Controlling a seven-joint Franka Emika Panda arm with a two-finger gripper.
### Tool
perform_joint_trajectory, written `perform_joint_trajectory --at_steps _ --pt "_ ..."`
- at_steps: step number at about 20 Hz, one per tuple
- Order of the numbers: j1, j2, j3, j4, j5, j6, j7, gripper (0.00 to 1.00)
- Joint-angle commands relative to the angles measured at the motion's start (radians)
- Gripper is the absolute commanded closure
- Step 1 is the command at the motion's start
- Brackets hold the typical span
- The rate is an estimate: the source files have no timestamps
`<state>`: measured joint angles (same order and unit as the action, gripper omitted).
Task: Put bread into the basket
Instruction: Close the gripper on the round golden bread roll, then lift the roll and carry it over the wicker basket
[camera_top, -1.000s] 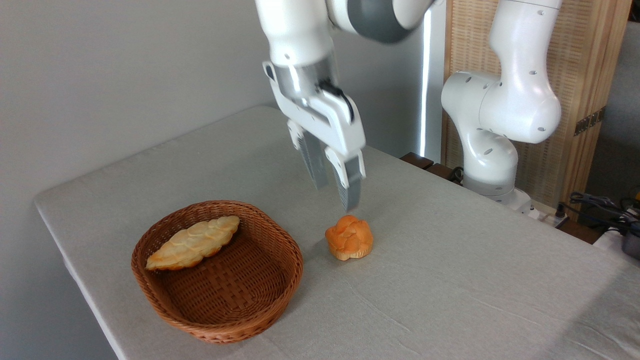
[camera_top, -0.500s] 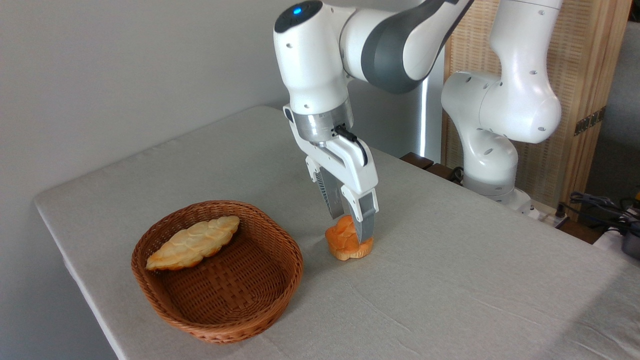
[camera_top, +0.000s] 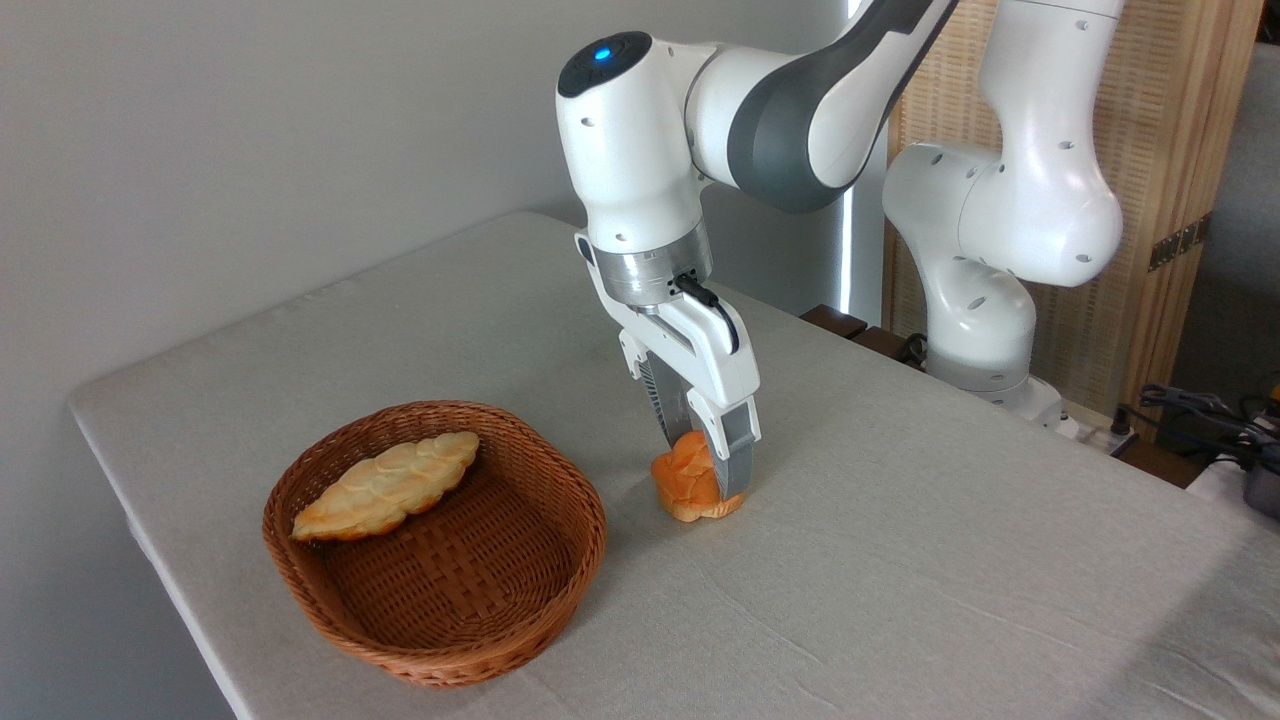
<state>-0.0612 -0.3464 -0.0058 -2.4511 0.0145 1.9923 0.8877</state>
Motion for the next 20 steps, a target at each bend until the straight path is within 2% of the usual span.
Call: perform_joint_trajectory --at_steps 1,7,10,13,17,19,20 --pt "-0.003 0.004 0.004 -0.006 0.015 0.019 0.017 0.68" --pt "-0.005 0.003 0.003 0.017 0.015 0.000 0.014 0.67" --pt "-0.005 0.012 -0.002 0.159 0.013 -0.142 0.017 0.65" --pt "-0.009 0.081 -0.002 0.349 -0.021 -0.181 0.013 0.62" --pt "-0.015 0.196 0.003 0.541 -0.034 -0.136 0.014 0.55" --pt "-0.037 0.234 0.007 0.541 -0.034 -0.011 0.014 0.48" --pt "-0.046 0.259 0.007 0.541 -0.036 0.040 0.011 0.35"
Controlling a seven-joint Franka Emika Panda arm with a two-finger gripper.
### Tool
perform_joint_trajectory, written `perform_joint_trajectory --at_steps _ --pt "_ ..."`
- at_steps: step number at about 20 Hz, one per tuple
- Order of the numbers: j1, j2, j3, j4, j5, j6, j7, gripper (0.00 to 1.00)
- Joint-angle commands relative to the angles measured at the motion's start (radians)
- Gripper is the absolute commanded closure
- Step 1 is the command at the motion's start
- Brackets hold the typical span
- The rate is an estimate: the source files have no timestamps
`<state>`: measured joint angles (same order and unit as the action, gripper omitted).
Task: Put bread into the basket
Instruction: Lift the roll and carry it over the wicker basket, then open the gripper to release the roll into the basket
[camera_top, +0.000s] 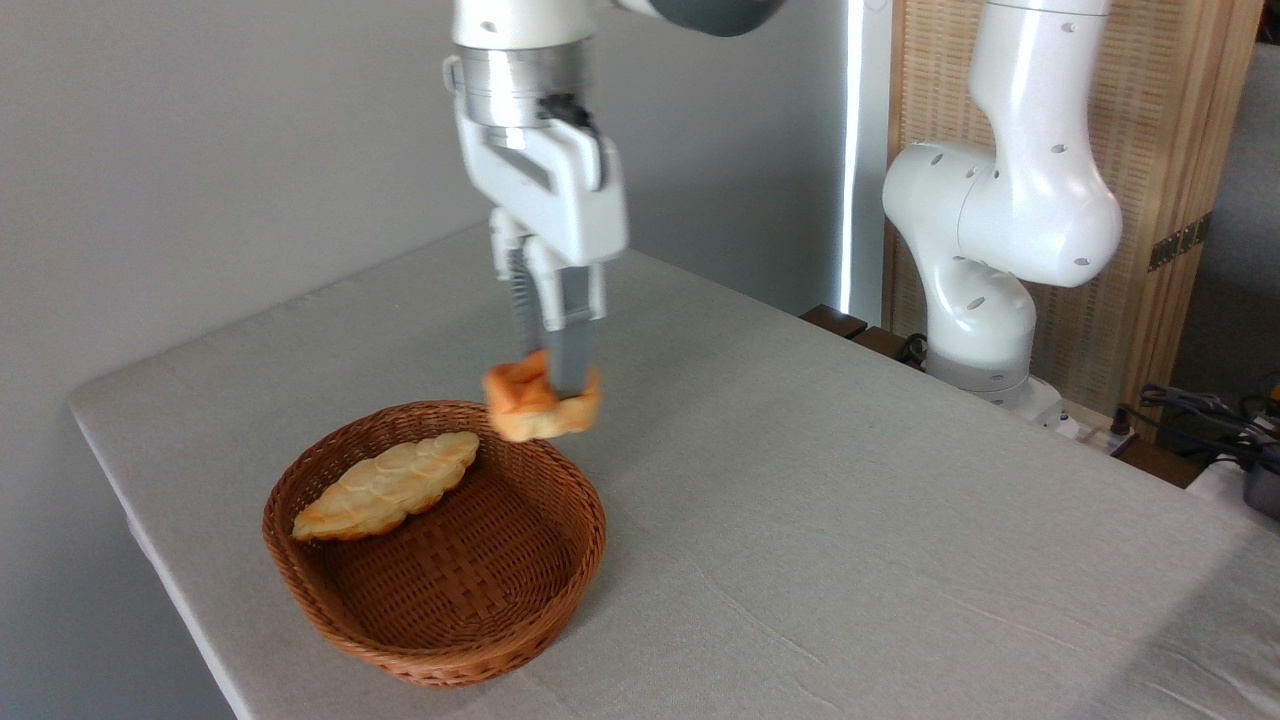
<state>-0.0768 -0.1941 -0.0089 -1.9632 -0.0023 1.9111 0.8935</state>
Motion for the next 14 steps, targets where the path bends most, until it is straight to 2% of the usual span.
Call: perform_joint_trajectory --at_steps 1,2,3,14 --pt "-0.052 0.128 0.010 0.053 -0.018 0.153 0.007 0.26" --pt "-0.061 0.143 0.010 0.052 -0.016 0.179 0.007 0.09" --pt "-0.061 0.150 0.010 0.052 -0.018 0.189 0.005 0.00" --pt "-0.058 0.137 0.015 0.052 -0.013 0.155 0.010 0.00"
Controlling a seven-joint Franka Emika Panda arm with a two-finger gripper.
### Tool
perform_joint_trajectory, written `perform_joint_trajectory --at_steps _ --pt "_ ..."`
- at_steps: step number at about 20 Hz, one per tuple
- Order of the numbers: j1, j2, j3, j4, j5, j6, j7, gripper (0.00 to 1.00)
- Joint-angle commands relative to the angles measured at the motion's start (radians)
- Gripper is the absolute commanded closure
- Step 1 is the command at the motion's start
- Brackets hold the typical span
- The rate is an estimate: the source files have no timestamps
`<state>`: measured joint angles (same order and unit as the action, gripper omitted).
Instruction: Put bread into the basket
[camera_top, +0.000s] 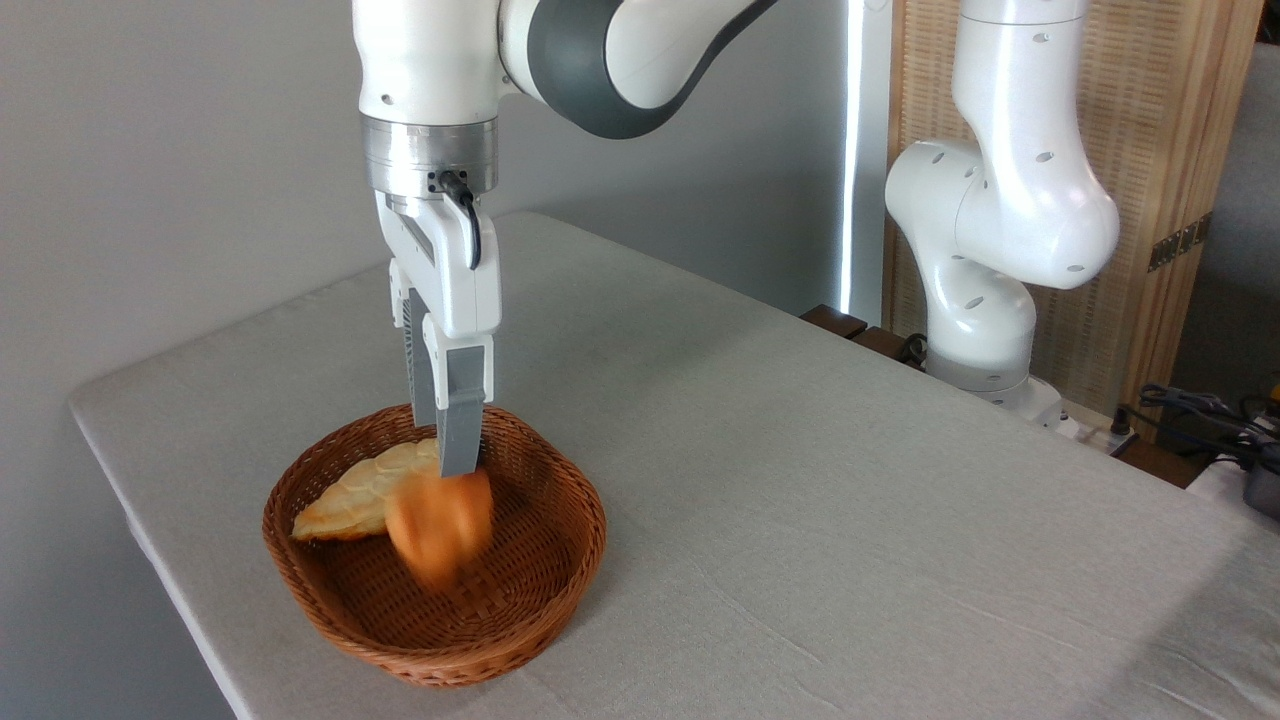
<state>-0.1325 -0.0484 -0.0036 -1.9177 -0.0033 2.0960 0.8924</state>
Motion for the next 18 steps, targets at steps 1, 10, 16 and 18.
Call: perform_joint_trajectory --at_steps 1,10,16,18 --pt "-0.003 -0.008 0.010 0.006 -0.012 -0.031 0.011 0.00" --pt "-0.003 -0.030 0.033 0.029 -0.015 -0.069 -0.012 0.00" --pt "0.007 0.038 0.031 0.276 -0.023 -0.413 -0.119 0.00" --pt "0.023 0.050 0.030 0.318 -0.058 -0.483 -0.148 0.00"
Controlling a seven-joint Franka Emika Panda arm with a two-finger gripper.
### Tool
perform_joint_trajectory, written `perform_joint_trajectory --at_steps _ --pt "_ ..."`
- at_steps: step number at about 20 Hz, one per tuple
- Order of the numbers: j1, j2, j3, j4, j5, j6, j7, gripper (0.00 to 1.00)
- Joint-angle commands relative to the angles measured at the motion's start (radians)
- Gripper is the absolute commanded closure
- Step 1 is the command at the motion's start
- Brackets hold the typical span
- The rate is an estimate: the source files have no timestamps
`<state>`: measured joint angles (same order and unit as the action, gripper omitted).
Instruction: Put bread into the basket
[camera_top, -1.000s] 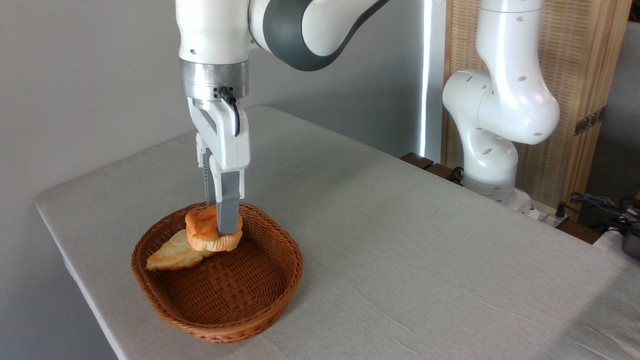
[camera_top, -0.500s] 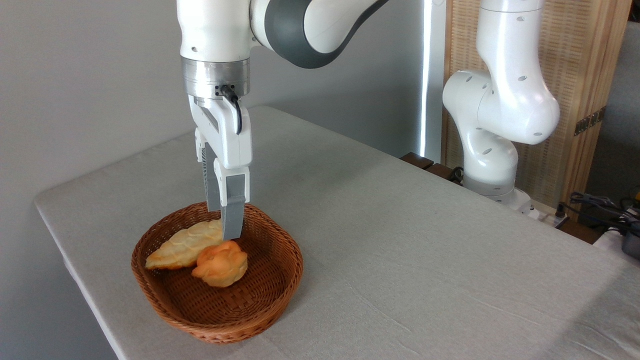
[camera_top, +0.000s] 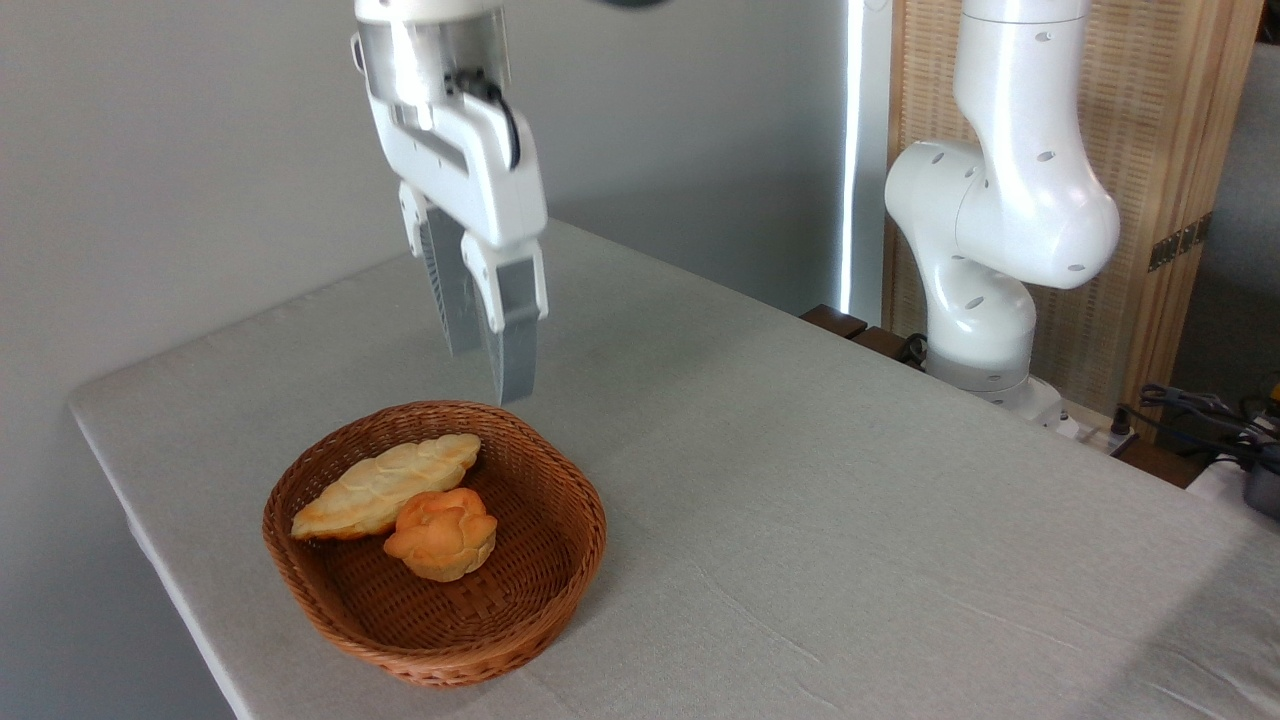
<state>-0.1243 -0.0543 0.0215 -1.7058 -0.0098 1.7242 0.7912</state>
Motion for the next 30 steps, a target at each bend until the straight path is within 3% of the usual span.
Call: perform_joint_trajectory --at_steps 1,4,13,16,26,30 --pt "0.028 0.056 -0.001 0.112 -0.062 -0.129 -0.047 0.00" --pt "0.049 0.047 0.000 0.133 -0.078 -0.169 -0.044 0.00" --pt "0.051 0.034 -0.008 0.129 -0.056 -0.186 -0.032 0.00" --pt "0.051 0.033 -0.009 0.124 -0.016 -0.183 -0.027 0.00" --pt "0.051 0.034 -0.008 0.121 -0.007 -0.172 -0.041 0.00" --pt "0.049 0.034 -0.009 0.121 0.025 -0.170 -0.040 0.00"
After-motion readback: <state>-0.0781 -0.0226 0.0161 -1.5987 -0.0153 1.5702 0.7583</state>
